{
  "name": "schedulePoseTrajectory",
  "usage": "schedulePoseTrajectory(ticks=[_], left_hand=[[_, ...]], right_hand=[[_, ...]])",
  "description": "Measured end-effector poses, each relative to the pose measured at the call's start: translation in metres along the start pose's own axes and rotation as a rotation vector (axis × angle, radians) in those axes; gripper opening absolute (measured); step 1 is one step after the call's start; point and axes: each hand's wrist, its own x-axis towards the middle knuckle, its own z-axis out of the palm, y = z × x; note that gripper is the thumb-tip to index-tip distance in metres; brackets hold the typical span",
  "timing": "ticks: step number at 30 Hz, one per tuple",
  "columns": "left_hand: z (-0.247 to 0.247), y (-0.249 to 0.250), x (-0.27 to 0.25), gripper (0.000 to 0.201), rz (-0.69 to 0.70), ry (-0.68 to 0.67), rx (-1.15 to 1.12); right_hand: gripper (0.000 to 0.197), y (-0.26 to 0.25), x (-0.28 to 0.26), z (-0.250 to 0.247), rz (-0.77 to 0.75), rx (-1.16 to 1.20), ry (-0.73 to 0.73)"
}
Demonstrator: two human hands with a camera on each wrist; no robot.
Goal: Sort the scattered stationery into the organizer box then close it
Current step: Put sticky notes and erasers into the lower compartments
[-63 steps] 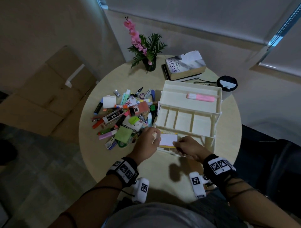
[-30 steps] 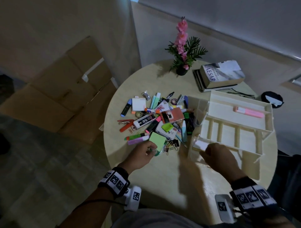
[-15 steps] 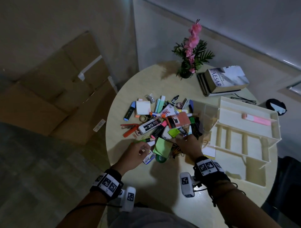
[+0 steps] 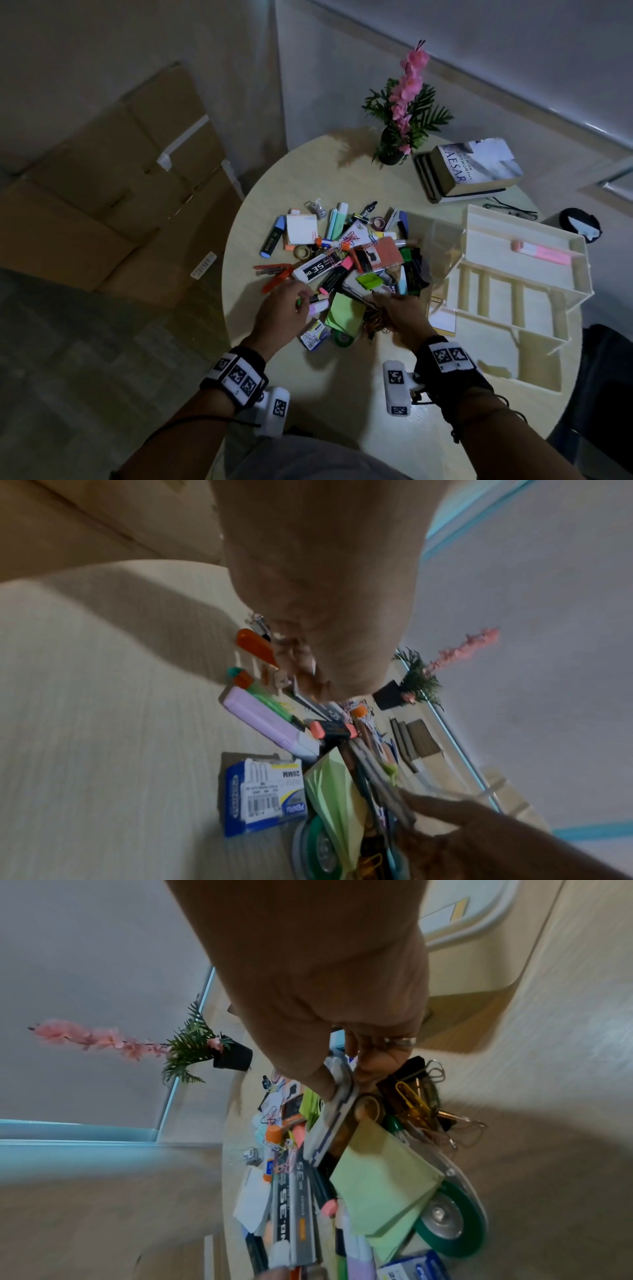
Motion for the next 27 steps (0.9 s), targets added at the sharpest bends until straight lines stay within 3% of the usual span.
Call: schedulePoseTrajectory(ticks=[3, 7, 10, 15, 19, 23, 27], left_hand=[[-0.002, 0.01, 0.018, 0.027, 0.035, 0.079, 0.218], [0.001, 0.016, 0.043, 0.052, -0.054, -0.064, 0.49], [0.004, 0.019, 0.052, 0.053, -0.038, -0.083, 0.557], [-0.004, 0.023, 0.056, 0.033, 0.018, -0.002, 0.47], [-0.014, 0.035, 0.051, 0.032, 0.05, 0.046, 0.384], [-0.024, 0.052, 0.041, 0.036, 0.109, 0.074, 0.318], [-0.036, 0.085, 0.025, 0.024, 0.18, 0.137, 0.217]], right_hand=[[0.017, -0.004, -0.011, -0.002, -0.028, 0.061, -0.02], [0.014, -0.007, -0.024, -0.009, -0.044, 0.077, -0.045], [0.008, -0.009, -0.034, -0.015, -0.059, 0.036, -0.075], [0.007, -0.01, -0.049, -0.031, -0.135, -0.013, -0.063], [0.028, -0.004, -0.061, -0.053, -0.145, 0.049, -0.104], [0.032, 0.002, -0.077, -0.076, -0.23, 0.028, -0.117], [0.035, 0.011, -0.09, -0.104, -0.274, 0.021, -0.048]])
